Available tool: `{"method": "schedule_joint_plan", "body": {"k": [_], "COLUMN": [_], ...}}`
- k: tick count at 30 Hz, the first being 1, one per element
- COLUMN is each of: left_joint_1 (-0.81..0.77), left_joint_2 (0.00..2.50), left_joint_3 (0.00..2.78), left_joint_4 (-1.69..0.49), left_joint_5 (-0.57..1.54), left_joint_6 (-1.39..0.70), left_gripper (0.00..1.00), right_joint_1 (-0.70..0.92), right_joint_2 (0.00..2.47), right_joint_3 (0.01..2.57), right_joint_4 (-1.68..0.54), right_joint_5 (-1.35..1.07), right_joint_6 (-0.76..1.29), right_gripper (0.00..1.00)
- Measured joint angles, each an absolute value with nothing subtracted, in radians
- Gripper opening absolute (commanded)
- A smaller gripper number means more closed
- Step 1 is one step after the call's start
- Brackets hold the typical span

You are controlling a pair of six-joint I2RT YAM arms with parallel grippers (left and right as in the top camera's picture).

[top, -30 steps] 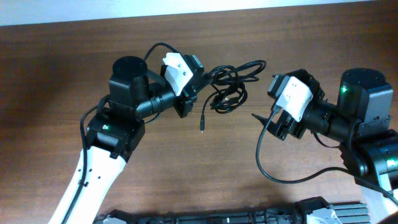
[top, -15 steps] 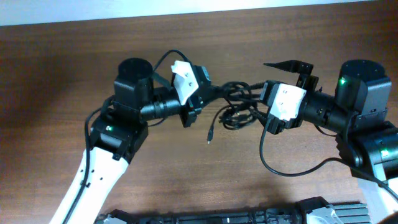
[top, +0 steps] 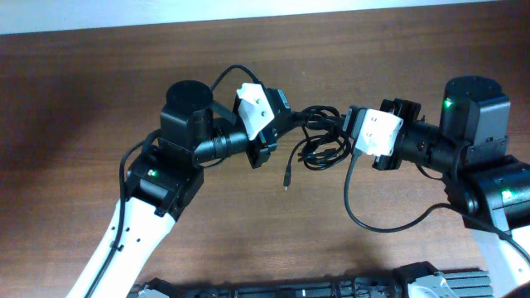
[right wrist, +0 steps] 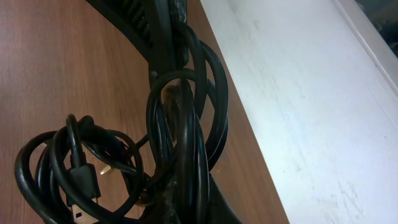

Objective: Untangle cables

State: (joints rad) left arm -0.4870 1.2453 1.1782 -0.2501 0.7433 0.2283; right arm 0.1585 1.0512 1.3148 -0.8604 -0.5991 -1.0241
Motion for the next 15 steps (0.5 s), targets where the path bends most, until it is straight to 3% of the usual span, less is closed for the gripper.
{"method": "schedule_joint_plan", "body": {"k": [6, 15], "left_joint_1": [-0.489, -0.499], "left_joint_2": [1.245, 1.243], "left_joint_3": [1.178, 1.18], "left_joint_4": [-0.313, -0.391], "left_joint_5": [0.567, 0.297], "left_joint_6": [0.101, -0.194], "left_gripper": [0.0, 0.0], "right_joint_1": [0.159, 0.163], "right_joint_2": [1.051, 1.051], "right_joint_3": [1.312, 1.31], "right_joint_4": [-0.799, -0.702], "right_joint_5": [-0.436, -0.223], "right_joint_6": [-0.95, -0.433], "right_gripper": [0.04, 0.04]}}
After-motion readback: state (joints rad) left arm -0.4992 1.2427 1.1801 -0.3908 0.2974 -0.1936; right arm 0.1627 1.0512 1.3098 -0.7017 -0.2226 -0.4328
